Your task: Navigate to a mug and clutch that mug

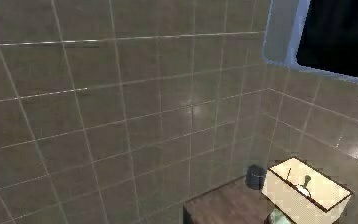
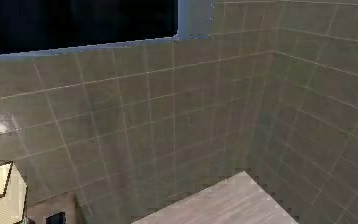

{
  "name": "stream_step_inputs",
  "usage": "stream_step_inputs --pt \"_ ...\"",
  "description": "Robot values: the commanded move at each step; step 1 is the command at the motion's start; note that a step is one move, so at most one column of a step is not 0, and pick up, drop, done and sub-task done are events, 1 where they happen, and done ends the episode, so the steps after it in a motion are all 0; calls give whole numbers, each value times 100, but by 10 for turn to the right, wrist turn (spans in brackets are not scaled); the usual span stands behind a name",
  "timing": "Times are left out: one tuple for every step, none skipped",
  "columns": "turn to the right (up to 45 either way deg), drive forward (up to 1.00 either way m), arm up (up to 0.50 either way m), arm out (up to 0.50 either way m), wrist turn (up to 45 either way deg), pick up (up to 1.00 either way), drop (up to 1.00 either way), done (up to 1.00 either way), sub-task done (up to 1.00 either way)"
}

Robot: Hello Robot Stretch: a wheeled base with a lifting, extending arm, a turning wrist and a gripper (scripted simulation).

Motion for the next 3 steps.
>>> stream_step_inputs --pt "-450 0 0 0 0 0 0 0 0" --pt "-180 0 0 0 0 0 0 0 0" --pt "450 0 0 0 0 0 0 0 0"
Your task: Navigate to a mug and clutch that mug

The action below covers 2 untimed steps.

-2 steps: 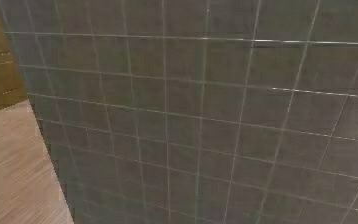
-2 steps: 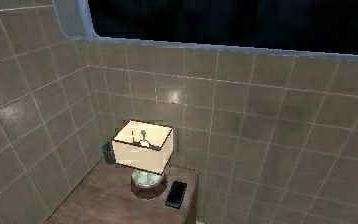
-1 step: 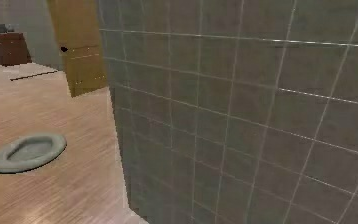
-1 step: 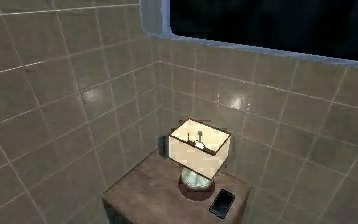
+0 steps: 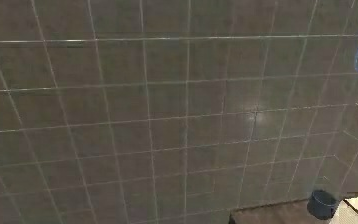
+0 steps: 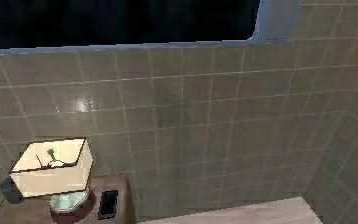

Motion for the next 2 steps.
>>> stream_step_inputs --pt "0 45 0 0 0 0 0 0 0" --pt "60 0 0 0 0 0 0 0 0"
